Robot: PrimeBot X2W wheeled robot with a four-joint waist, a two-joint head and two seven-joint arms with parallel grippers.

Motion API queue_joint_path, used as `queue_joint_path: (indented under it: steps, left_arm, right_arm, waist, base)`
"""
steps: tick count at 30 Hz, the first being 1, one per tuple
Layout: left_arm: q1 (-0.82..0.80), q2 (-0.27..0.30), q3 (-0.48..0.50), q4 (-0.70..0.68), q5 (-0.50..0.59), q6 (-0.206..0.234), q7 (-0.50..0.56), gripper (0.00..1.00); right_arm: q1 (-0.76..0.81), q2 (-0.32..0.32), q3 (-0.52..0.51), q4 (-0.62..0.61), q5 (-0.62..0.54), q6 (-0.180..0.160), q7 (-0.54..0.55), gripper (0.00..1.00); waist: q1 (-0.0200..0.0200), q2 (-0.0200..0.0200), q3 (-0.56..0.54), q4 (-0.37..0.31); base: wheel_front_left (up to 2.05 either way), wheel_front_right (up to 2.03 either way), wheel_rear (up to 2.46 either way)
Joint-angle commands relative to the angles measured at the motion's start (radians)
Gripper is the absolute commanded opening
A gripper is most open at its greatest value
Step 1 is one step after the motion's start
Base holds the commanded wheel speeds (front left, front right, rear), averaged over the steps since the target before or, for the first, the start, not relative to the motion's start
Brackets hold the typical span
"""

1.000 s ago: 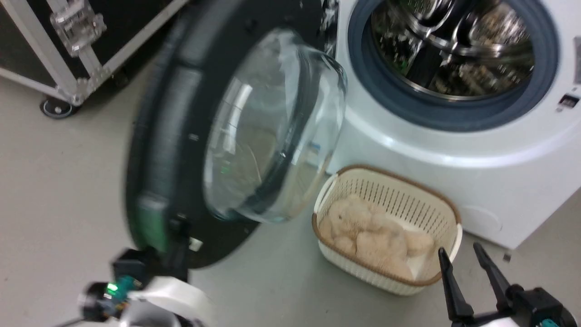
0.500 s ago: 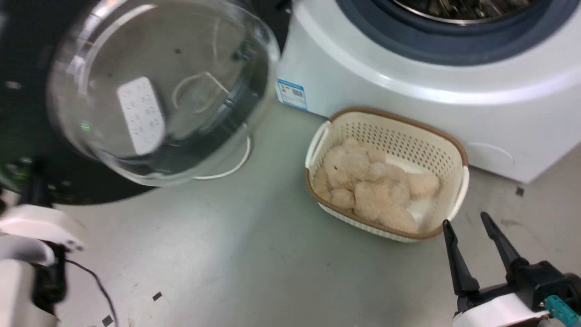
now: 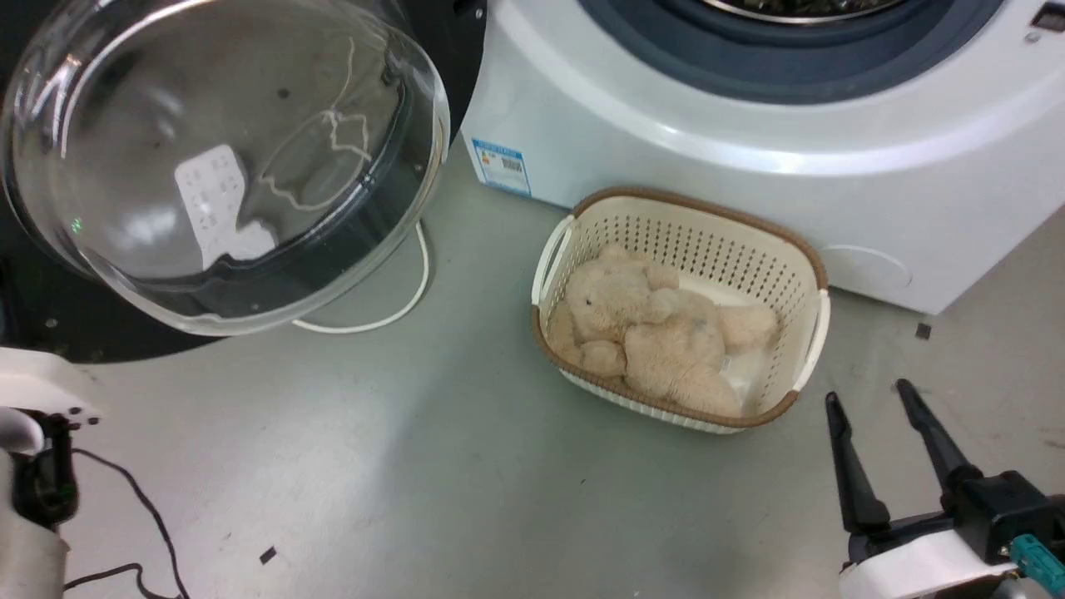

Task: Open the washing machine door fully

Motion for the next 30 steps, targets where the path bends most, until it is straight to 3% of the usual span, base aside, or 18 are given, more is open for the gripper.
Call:
queue_joint_path:
  steps: [1,6,12,15,22,23,24,25,30]
  left_arm:
    - [-0.008,-0.008,-0.006,-0.004,0.013,-0.008,-0.009,0.00]
    - [0.043,-0.054,-0.018,-0.101,0.043,-0.022,-0.017,0.00]
    - [0.177,-0.132,-0.003,-0.341,0.061,-0.022,-0.018,0.00]
    - [0.335,-0.184,-0.023,-0.509,0.083,0.000,-0.018,0.00]
    - [0.476,-0.262,-0.137,-0.615,0.145,0.040,-0.008,0.00]
    - [0.490,-0.270,-0.152,-0.616,0.156,0.044,-0.008,0.16]
    - [0.503,-0.278,-0.167,-0.613,0.164,0.046,-0.009,0.84]
    - [0.515,-0.286,-0.179,-0.609,0.172,0.051,-0.009,1.00]
    - [0.555,-0.313,-0.244,-0.571,0.220,0.061,-0.012,1.00]
  right_arm:
    - [-0.009,-0.004,0.004,0.004,-0.003,0.001,-0.005,1.00]
    - [-0.001,0.003,-0.025,0.021,0.027,0.001,-0.027,1.00]
    - [-0.015,0.011,-0.038,0.031,0.035,0.001,-0.050,1.00]
    - [-0.017,0.013,-0.030,0.019,0.019,0.001,-0.058,1.00]
    - [0.012,0.018,-0.033,0.007,0.009,0.001,-0.062,1.00]
    - [0.020,0.018,-0.032,0.007,0.013,0.001,-0.063,1.00]
    - [0.028,0.018,-0.031,0.008,0.023,0.001,-0.064,1.00]
    - [0.036,0.019,-0.029,0.011,0.032,0.001,-0.066,1.00]
    - [0.069,0.019,-0.024,0.030,0.063,0.001,-0.073,1.00]
  waist:
    - [-0.0001,0.0000,-0.019,-0.006]
    - [-0.0001,0.0000,-0.090,-0.026]
    - [-0.0001,0.0000,-0.186,-0.095]
    - [-0.0001,0.0000,-0.238,-0.170]
    - [-0.0001,0.0000,-0.272,-0.248]
    - [-0.0001,0.0000,-0.276,-0.257]
    - [-0.0001,0.0000,-0.279,-0.264]
    - [-0.0001,0.0000,-0.284,-0.273]
    - [-0.0001,0.0000,-0.298,-0.300]
  base:
    - [0.00,0.00,0.00]
    - [0.00,0.00,0.00]
    - [0.00,0.00,0.00]
    - [0.00,0.00,0.00]
    - [0.00,0.00,0.00]
    - [0.00,0.00,0.00]
    - [0.00,0.00,0.00]
    - [0.00,0.00,0.00]
    - [0.00,0.00,0.00]
